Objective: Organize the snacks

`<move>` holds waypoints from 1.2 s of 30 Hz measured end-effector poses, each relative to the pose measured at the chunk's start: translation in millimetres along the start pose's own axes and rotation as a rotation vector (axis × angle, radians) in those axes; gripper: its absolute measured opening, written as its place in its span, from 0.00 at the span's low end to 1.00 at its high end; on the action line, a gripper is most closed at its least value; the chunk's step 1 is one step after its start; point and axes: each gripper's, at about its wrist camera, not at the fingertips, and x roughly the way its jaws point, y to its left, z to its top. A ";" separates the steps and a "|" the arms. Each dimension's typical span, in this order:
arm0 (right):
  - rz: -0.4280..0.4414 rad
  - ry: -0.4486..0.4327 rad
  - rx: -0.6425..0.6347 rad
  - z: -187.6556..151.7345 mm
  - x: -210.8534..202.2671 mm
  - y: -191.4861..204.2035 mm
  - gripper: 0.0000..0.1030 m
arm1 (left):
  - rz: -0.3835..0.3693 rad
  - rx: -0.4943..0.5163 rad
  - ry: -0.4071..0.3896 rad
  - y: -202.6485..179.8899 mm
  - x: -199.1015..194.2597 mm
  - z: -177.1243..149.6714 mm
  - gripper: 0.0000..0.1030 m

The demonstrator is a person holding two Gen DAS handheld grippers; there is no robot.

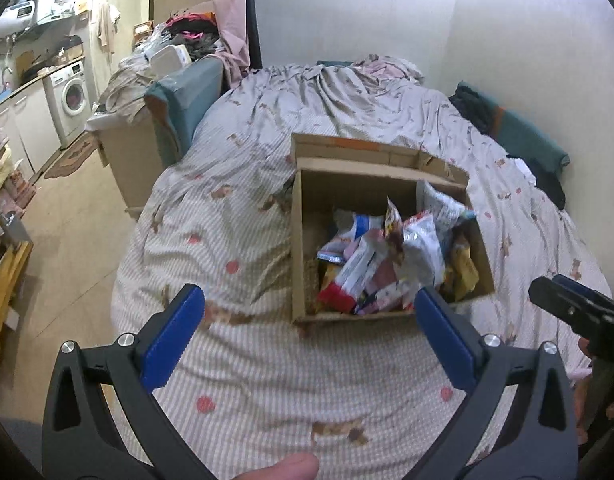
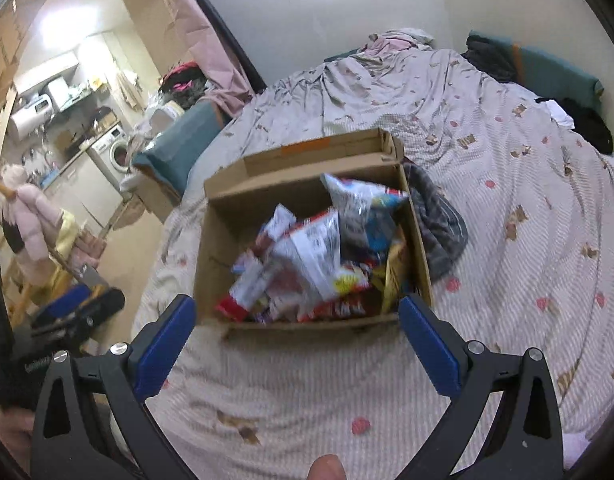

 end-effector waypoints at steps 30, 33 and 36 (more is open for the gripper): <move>-0.143 -0.041 -0.106 -42.3 22.8 14.8 1.00 | 0.061 0.002 0.040 -0.4 28.3 -41.9 1.00; -0.141 -0.035 -0.091 -42.2 25.1 14.6 1.00 | 0.061 0.004 0.032 0.0 27.4 -41.0 1.00; -0.139 -0.034 -0.083 -41.2 27.0 14.5 1.00 | 0.069 0.007 0.023 0.6 26.1 -40.7 1.00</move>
